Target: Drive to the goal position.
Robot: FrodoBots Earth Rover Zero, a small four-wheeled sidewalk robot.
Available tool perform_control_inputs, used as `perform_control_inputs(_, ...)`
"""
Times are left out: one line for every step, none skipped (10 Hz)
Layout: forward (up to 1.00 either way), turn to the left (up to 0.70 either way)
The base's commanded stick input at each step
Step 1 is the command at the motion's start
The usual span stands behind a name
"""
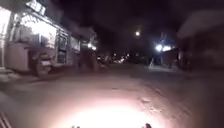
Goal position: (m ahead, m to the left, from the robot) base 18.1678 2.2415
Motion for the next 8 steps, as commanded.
perform_control_inputs(0.70,0.00)
perform_control_inputs(0.70,0.00)
perform_control_inputs(0.70,0.00)
perform_control_inputs(0.70,0.00)
perform_control_inputs(0.70,0.00)
perform_control_inputs(0.70,0.00)
perform_control_inputs(0.70,0.00)
perform_control_inputs(0.70,0.00)
